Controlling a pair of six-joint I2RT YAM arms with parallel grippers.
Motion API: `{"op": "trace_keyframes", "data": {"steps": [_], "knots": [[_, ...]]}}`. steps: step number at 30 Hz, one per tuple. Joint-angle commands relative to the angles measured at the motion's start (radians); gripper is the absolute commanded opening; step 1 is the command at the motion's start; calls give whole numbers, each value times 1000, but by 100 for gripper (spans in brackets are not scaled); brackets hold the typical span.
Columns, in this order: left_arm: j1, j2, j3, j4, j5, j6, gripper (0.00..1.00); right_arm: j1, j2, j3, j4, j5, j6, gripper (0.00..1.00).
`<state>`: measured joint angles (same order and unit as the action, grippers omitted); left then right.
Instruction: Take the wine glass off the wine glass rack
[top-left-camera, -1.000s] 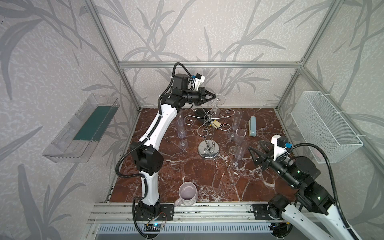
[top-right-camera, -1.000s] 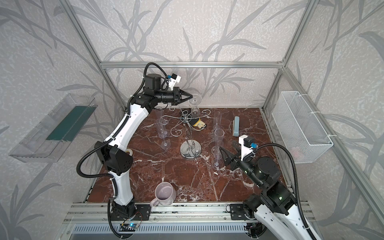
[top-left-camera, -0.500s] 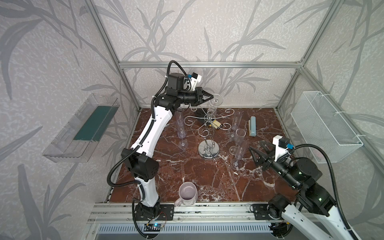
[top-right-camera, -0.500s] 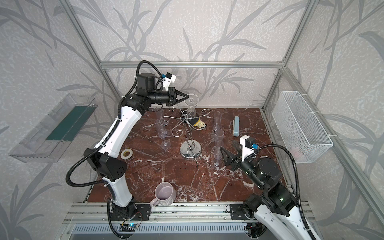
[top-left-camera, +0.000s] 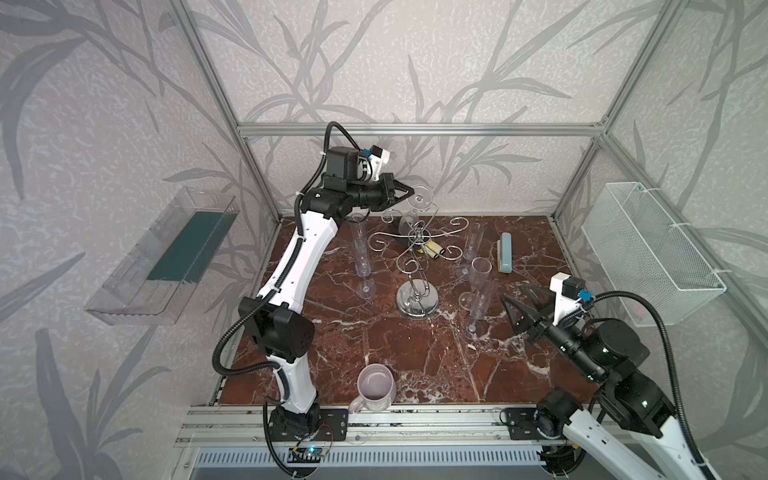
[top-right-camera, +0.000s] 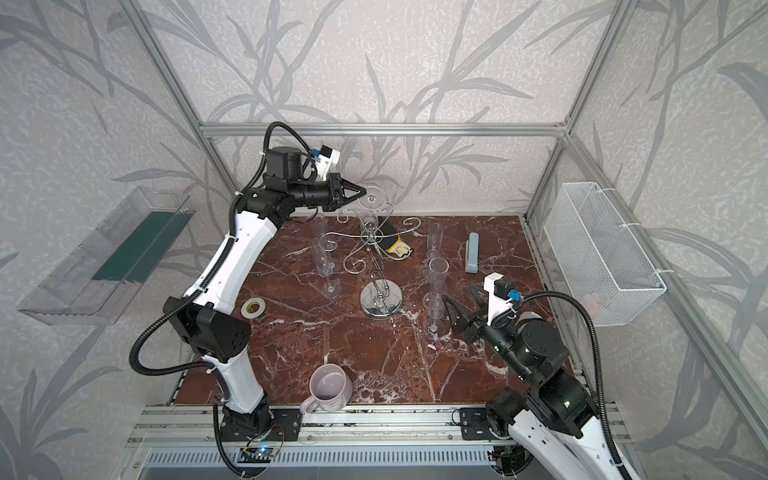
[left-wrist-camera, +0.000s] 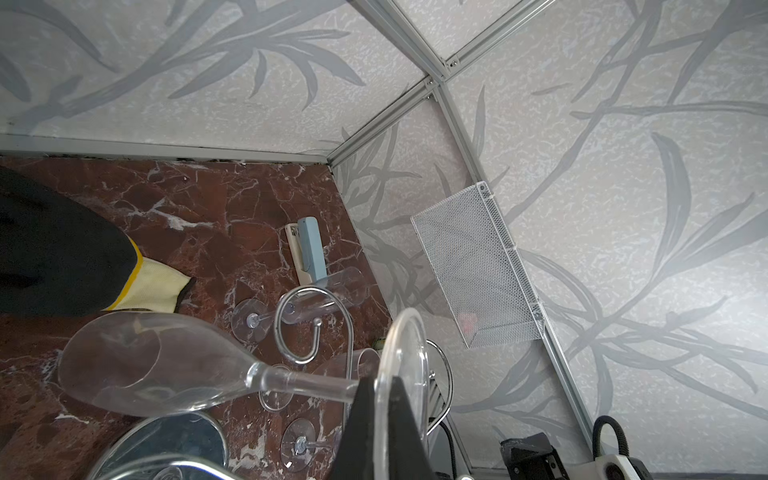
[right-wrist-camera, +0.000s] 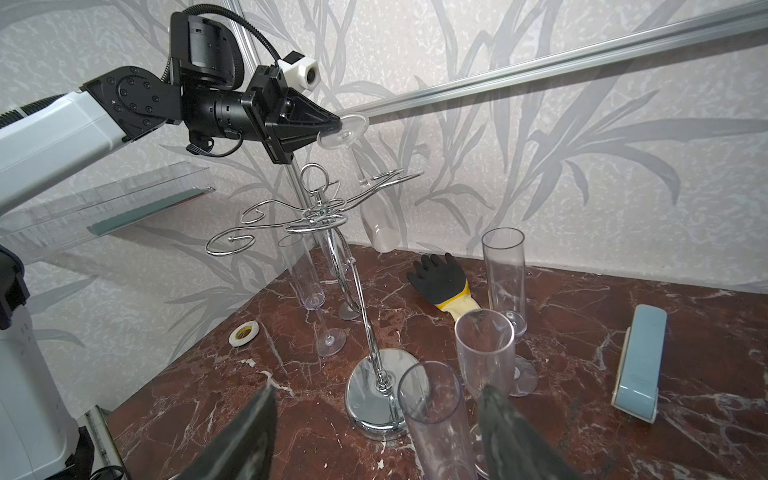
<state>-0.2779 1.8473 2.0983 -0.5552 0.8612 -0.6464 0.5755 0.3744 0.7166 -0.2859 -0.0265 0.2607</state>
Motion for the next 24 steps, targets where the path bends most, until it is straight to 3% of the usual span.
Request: {"op": "trace_keyframes", "data": {"steps": [1, 13, 19, 24], "knots": [[14, -23, 29, 87, -1, 9, 0, -3, -12, 6, -13, 10, 0, 74], [26, -4, 169, 74, -76, 164, 0, -3, -1, 38, -10, 17, -18, 74], [-4, -85, 126, 83, -139, 316, 0, -3, 65, 105, 13, -1, -23, 74], [-80, -224, -22, 142, -268, 492, 0, -2, 148, 199, 21, -27, -22, 74]]}}
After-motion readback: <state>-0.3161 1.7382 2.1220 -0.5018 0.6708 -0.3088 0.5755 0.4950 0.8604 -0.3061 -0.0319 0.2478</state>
